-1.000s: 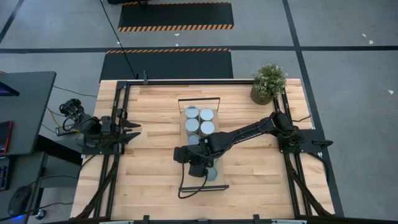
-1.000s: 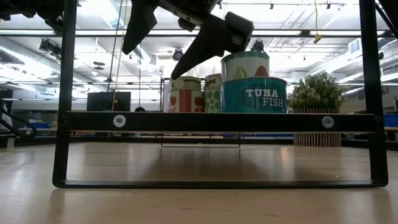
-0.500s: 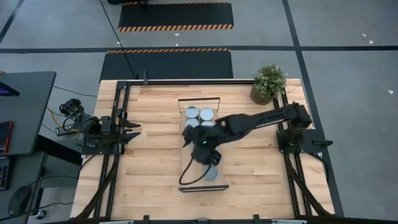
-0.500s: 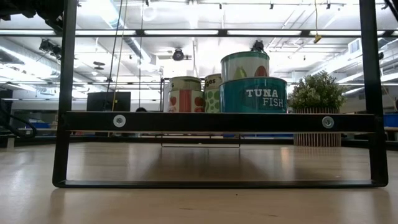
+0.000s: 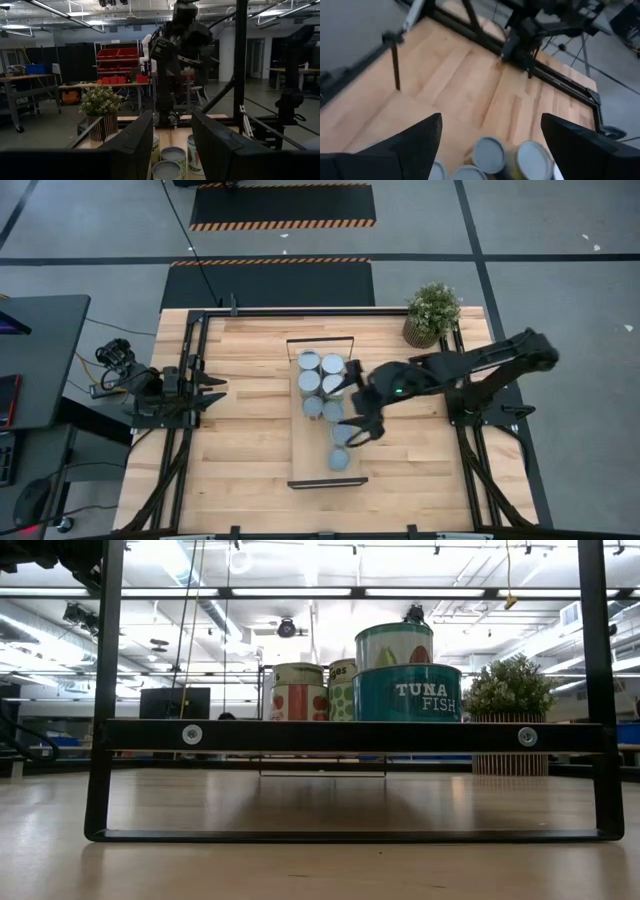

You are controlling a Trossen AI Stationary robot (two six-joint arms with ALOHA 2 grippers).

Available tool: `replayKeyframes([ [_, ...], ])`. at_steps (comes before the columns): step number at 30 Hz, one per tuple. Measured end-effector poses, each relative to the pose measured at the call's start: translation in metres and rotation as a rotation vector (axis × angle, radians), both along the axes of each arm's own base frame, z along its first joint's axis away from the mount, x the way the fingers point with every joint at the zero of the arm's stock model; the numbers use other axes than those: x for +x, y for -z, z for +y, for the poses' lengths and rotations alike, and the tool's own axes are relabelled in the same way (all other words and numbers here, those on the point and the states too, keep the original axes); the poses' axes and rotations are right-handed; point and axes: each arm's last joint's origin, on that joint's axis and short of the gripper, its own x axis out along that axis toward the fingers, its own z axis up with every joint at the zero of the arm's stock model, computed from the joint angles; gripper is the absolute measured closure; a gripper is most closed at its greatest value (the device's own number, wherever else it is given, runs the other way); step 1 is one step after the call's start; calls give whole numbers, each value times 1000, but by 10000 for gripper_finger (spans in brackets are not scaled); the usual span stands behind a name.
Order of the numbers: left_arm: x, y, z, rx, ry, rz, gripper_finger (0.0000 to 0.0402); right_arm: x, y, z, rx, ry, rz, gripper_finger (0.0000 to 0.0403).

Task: Pick and place cans onto a shelf
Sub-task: Return to Home Position

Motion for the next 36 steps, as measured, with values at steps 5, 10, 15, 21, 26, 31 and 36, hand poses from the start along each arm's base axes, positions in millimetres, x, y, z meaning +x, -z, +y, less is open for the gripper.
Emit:
replayKeyframes([
  [5, 0, 0, 0, 0, 0, 0, 260, -32, 14, -2, 94, 36, -60, 55],
  [10, 0, 0, 0, 46, -12, 3, 260, -57, 23, -6, 163, 101, -131, 55],
  [15, 0, 0, 1, 279, -84, 28, 260, -77, 29, -10, 214, 151, -202, 55],
  [21, 0, 0, 1, 330, -97, 30, 260, -93, 36, -11, 266, 170, -277, 55],
  [26, 0, 0, 1, 318, -93, 29, 260, -103, 45, -8, 280, 218, -334, 55],
  [31, 0, -1, -2, 25, 72, -23, 260, -115, 57, -2, 325, 201, -389, 55],
  [36, -1, -2, -4, -33, 136, -35, 260, -130, 74, -4, 368, 181, -445, 55],
])
